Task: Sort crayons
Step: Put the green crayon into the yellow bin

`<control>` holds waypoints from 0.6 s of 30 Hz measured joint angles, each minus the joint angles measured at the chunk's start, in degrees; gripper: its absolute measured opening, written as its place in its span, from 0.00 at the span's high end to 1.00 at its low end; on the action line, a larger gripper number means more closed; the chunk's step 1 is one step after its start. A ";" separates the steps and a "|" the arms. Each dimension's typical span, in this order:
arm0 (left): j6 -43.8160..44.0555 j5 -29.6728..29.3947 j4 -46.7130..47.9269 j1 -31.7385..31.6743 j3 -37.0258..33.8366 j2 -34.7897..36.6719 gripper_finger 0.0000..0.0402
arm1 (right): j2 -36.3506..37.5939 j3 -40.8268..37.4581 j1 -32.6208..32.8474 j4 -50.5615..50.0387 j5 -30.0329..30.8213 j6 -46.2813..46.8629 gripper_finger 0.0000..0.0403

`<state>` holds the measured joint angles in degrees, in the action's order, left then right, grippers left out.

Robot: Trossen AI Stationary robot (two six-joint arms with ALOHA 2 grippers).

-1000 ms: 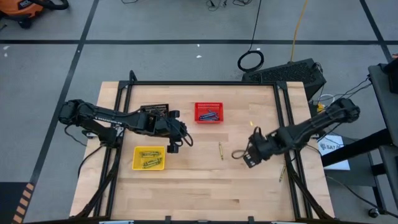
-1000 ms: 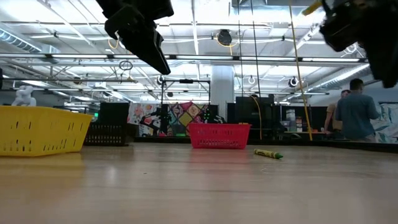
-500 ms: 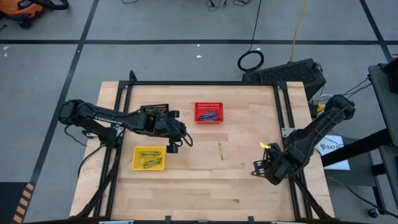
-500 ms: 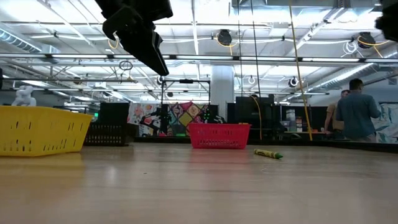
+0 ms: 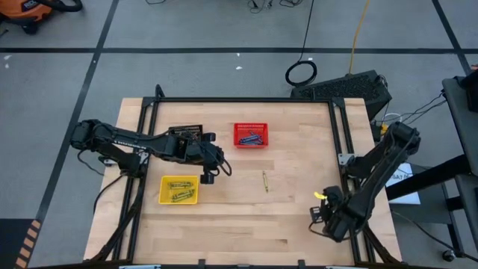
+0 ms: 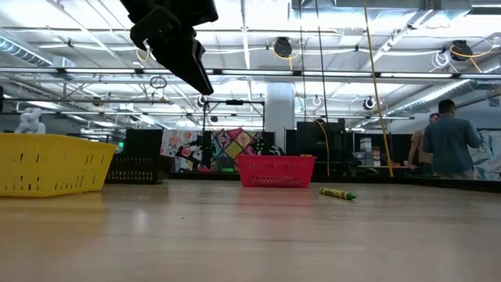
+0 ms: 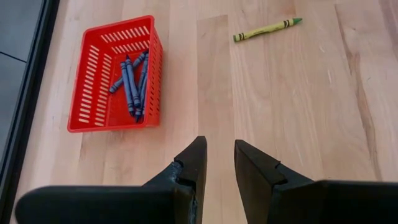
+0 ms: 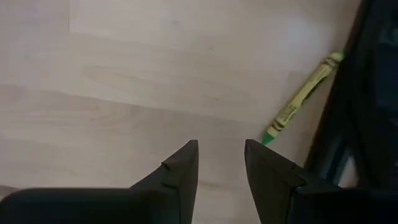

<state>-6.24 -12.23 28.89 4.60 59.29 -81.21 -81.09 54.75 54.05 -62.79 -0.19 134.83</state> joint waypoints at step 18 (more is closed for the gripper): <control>2.95 0.00 -0.10 0.02 0.00 0.00 0.80 | -7.08 -0.01 1.59 3.46 -0.05 4.98 0.71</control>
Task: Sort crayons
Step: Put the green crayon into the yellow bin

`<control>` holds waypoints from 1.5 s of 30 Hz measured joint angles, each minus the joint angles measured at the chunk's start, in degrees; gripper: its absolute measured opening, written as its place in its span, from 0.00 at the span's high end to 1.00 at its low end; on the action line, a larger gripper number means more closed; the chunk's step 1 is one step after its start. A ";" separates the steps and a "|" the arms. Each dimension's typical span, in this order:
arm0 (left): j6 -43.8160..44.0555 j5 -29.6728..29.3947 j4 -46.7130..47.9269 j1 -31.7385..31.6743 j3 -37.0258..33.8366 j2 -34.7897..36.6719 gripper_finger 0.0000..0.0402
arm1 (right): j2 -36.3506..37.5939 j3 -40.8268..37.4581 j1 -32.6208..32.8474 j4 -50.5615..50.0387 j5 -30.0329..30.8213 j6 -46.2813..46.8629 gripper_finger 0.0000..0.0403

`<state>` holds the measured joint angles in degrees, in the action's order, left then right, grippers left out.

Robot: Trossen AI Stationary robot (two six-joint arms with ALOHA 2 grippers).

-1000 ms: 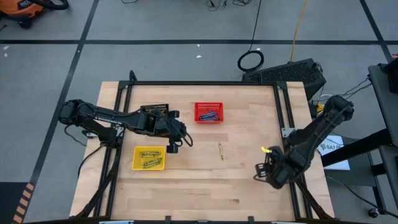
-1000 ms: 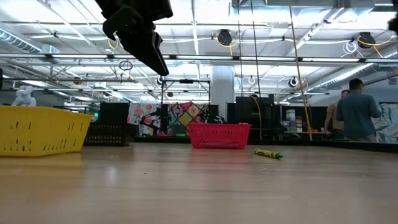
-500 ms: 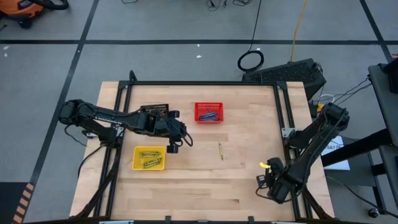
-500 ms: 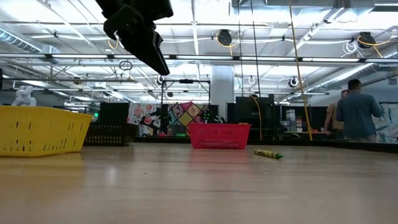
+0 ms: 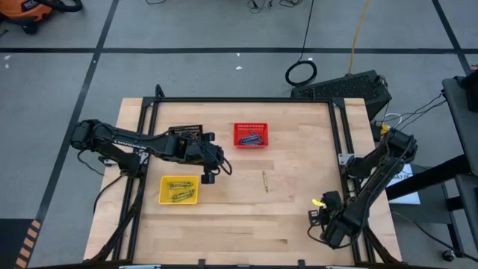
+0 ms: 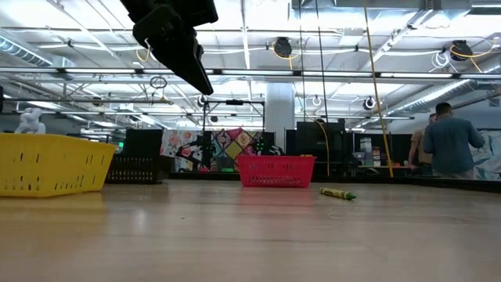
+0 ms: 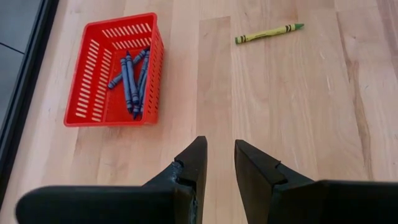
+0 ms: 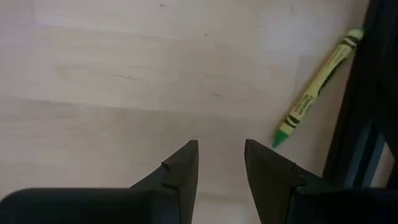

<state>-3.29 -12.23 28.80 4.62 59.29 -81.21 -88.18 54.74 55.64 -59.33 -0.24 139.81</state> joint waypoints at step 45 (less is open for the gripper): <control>1.51 0.41 -1.05 0.00 -0.02 0.00 0.80 | -0.57 -14.03 2.05 10.13 -10.28 0.13 0.77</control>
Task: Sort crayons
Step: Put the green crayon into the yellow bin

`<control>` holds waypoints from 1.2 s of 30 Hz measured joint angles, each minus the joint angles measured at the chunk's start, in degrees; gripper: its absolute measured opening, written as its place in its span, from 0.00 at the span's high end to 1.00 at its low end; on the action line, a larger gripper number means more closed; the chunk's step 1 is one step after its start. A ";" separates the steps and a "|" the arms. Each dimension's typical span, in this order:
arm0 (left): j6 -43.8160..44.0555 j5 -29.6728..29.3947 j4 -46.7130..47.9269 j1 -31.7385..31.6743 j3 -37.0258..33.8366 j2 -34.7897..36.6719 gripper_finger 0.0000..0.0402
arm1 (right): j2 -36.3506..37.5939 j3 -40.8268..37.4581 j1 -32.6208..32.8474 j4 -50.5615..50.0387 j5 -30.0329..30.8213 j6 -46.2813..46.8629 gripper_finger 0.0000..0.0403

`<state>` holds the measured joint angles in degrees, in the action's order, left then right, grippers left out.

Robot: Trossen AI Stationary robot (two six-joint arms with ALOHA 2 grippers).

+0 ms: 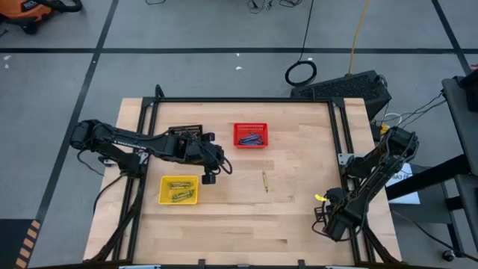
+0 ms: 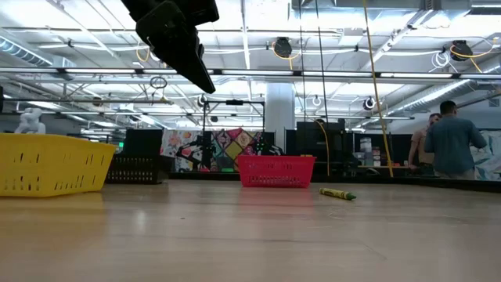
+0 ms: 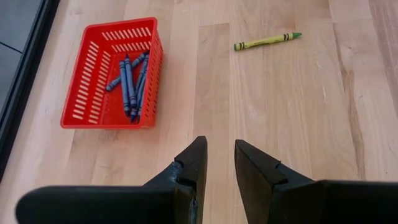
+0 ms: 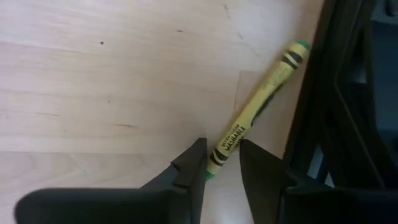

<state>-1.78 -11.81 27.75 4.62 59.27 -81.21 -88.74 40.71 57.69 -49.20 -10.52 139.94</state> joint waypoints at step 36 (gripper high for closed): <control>1.51 -0.20 0.94 0.02 0.00 0.00 0.80 | 7.66 5.62 -0.26 -4.20 15.56 -6.09 1.00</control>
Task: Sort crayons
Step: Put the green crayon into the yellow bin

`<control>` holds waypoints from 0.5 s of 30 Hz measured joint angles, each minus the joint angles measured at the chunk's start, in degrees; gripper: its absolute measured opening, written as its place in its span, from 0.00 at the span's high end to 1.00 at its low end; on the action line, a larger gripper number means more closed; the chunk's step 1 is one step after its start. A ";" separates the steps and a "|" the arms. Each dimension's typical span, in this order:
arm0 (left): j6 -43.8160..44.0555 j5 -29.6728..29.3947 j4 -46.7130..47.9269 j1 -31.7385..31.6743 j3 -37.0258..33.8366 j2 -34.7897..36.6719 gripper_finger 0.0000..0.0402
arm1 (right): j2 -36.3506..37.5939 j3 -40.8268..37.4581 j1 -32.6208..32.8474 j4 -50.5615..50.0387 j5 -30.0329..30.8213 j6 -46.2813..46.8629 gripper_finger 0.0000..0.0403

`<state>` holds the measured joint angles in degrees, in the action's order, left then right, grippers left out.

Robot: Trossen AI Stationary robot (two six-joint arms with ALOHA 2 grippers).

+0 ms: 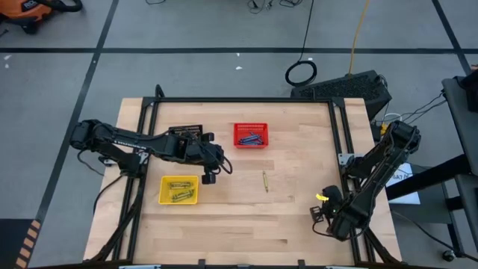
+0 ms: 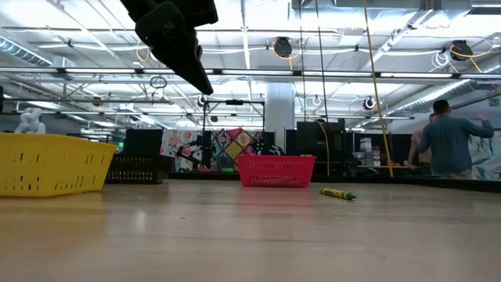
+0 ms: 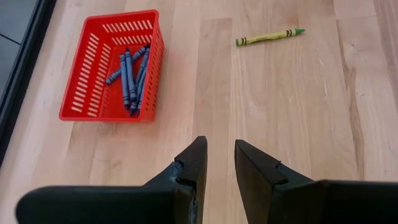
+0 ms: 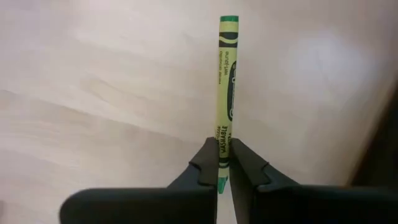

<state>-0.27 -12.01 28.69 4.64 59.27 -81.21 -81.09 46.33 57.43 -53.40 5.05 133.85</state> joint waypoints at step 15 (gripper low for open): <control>-0.07 5.60 -12.21 -0.07 -5.46 0.02 0.80 | 5.91 0.02 -0.94 -0.08 39.14 -15.92 1.00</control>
<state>-0.35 -6.41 16.48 4.58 53.80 -81.19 -75.18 46.35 56.49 -53.48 44.18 117.93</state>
